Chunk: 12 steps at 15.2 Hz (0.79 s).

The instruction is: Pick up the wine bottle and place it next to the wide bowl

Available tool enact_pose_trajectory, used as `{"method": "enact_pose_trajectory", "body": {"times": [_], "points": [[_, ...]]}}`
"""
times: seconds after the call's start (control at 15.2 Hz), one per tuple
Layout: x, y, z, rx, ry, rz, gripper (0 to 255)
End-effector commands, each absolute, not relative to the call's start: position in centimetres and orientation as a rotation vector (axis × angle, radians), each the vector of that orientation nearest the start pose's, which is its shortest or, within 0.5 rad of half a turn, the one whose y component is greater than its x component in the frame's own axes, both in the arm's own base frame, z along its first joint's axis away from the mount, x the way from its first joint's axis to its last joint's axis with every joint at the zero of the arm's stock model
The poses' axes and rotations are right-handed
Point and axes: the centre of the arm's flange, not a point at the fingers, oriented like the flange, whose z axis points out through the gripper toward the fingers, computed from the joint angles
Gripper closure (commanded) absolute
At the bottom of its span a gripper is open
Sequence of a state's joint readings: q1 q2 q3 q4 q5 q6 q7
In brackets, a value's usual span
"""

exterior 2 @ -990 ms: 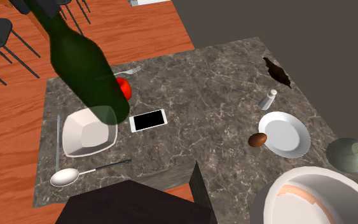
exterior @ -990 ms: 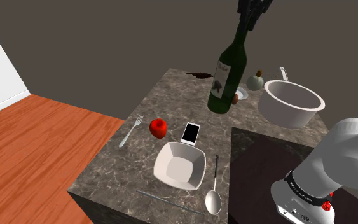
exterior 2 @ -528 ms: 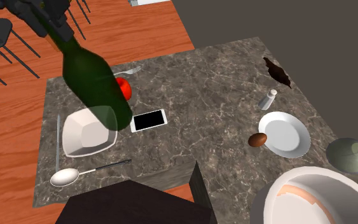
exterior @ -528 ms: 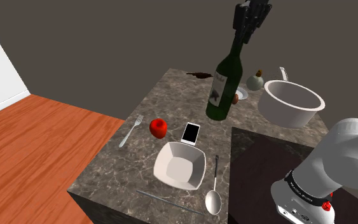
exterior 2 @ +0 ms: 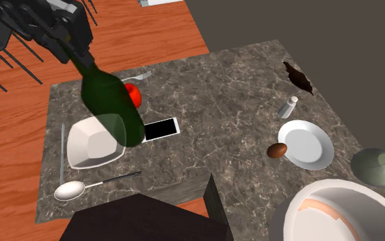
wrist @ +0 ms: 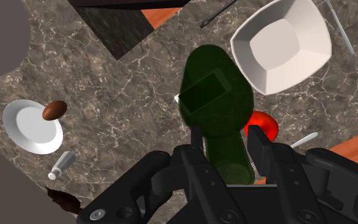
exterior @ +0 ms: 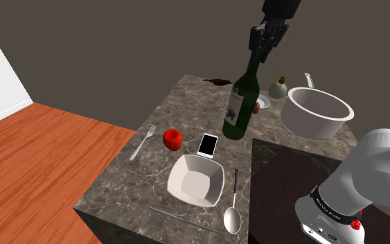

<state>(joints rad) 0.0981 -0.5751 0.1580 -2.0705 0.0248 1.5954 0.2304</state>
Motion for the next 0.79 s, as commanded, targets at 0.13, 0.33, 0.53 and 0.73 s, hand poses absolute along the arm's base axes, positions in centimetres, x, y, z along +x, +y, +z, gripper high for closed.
{"method": "enact_pose_trajectory", "body": {"times": [0.13, 0.33, 0.53, 0.73], "points": [[35.7, 11.6, 63.3, -3.175, -0.008, -0.169, 255], [35.7, 11.6, 61.7, -3.175, -0.008, -0.169, 255], [35.7, 11.6, 60.1, -3.175, -0.008, -0.169, 255], [35.7, 11.6, 58.6, -3.175, -0.008, -0.169, 255]]}}
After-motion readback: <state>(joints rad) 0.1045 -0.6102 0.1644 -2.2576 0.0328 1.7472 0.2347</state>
